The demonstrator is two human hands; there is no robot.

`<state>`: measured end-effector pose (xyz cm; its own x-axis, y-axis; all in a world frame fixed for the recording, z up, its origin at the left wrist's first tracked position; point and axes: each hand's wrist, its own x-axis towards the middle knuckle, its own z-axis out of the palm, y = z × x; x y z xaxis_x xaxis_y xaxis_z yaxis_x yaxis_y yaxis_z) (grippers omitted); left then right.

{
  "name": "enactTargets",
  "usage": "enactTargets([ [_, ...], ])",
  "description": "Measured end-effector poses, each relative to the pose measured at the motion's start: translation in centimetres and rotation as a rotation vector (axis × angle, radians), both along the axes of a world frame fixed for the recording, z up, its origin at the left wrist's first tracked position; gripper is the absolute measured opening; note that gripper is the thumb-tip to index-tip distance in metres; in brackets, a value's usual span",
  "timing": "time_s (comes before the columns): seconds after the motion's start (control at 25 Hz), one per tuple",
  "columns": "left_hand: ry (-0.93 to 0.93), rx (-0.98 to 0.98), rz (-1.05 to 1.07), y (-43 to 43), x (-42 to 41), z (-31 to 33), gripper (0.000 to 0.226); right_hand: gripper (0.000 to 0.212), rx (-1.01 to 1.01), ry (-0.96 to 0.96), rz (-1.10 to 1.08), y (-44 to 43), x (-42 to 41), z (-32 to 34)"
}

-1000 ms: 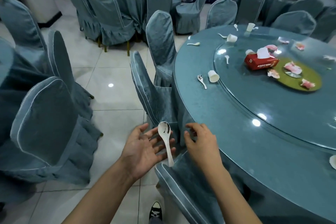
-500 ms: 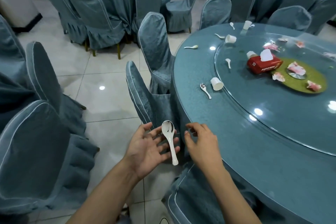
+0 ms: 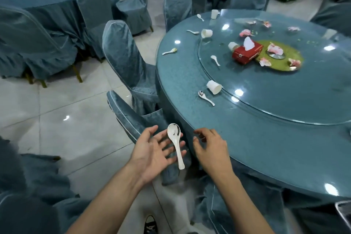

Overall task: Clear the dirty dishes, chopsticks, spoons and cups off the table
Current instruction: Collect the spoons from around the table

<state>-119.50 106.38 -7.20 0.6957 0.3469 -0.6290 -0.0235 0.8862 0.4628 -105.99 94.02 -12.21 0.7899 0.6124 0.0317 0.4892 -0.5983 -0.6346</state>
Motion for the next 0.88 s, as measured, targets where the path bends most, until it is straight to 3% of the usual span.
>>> enactTargets([
  [0.44, -0.016, -0.041, -0.195, 8.5, 4.3, -0.8, 0.056, 0.02, -0.064, -0.009, -0.242, 5.0, 1.5, -0.6],
  [0.88, 0.035, -0.047, -0.24, 13.0, 14.2, -2.9, 0.055, 0.021, -0.08, 0.012, -0.298, 9.2, 12.1, -4.1],
])
